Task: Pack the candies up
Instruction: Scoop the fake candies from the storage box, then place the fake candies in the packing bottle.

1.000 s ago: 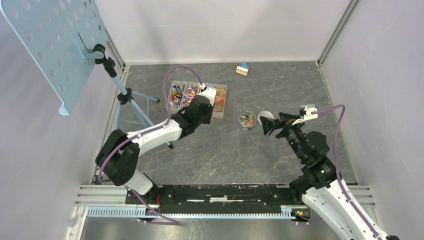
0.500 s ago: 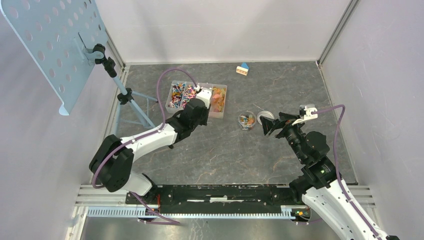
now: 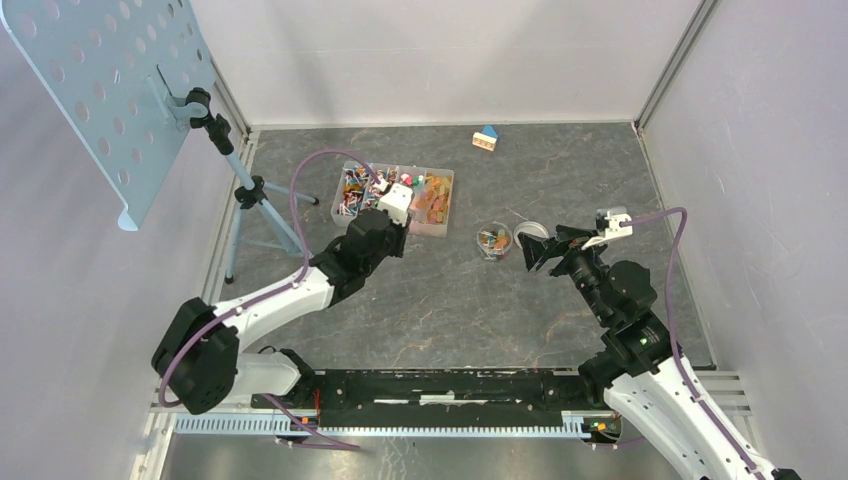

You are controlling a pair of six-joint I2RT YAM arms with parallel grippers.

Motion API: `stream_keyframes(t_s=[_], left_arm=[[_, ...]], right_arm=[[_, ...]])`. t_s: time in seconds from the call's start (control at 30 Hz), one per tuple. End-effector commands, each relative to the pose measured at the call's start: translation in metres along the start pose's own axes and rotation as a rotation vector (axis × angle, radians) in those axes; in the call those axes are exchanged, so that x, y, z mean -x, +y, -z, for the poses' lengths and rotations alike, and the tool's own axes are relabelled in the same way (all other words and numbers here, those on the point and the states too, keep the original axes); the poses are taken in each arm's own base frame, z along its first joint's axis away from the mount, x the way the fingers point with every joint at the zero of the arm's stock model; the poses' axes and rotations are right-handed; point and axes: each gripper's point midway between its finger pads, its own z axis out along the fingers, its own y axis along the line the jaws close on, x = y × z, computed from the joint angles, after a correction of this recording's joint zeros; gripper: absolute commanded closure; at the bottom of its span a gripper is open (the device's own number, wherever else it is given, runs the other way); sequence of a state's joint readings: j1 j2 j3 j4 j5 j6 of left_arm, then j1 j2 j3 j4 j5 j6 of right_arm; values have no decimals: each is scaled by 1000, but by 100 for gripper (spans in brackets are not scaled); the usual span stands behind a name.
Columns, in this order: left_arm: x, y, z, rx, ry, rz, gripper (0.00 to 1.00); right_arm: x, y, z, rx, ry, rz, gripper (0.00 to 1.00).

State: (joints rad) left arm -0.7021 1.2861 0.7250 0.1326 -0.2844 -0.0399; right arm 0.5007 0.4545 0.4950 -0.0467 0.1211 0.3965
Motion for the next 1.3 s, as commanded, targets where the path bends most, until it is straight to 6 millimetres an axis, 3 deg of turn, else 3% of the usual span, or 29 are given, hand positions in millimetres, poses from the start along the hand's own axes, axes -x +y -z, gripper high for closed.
stream_keyframes(t_s=[0.0, 0.37, 0.53, 0.87, 1.27], left_arm=[[42, 4, 14, -17, -178, -31, 98], [81, 0, 61, -106, -370, -98, 98], [86, -4, 70, -146, -363, -109, 98], [86, -31, 70, -266, -317, -81, 98], [67, -80, 55, -385, -192, -2, 98]], right_arm=[[15, 8, -1, 30, -44, -14, 2], [19, 11, 0, 38, -53, -24, 2], [19, 11, 0, 40, -53, -30, 2], [12, 9, 2, 37, -46, -40, 2], [-8, 14, -12, 72, -5, -86, 2]])
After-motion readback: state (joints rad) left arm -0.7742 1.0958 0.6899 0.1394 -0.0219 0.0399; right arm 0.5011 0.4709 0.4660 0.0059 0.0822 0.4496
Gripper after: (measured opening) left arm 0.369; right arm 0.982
